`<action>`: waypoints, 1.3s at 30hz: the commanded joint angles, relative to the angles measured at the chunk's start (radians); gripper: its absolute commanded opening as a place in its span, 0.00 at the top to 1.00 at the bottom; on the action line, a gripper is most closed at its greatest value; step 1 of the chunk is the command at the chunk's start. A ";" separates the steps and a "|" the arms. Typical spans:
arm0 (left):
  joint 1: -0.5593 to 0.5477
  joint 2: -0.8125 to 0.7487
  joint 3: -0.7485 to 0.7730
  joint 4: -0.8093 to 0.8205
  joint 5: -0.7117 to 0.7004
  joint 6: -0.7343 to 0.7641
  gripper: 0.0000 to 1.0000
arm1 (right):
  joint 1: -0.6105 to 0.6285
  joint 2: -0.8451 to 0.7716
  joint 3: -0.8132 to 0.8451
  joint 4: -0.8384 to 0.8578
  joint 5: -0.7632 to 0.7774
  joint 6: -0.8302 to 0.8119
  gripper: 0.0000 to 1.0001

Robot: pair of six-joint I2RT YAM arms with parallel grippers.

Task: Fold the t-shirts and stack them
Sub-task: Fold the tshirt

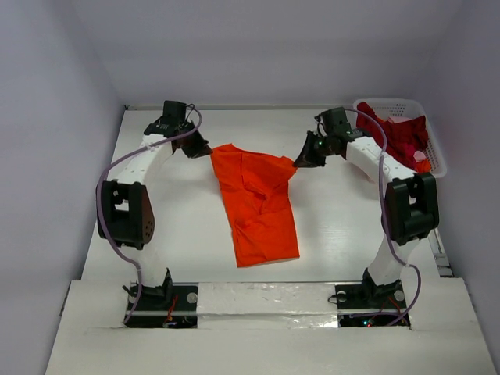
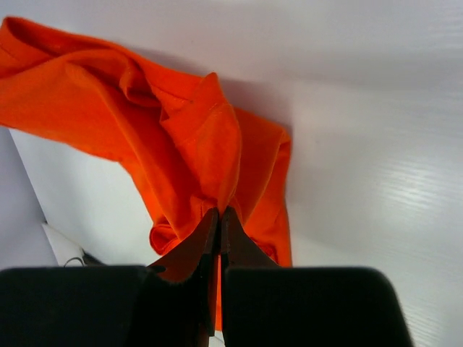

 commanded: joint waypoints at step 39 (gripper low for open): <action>-0.115 -0.438 -0.303 -0.216 0.030 0.038 1.00 | 0.041 -0.424 -0.363 -0.064 -0.037 -0.016 1.00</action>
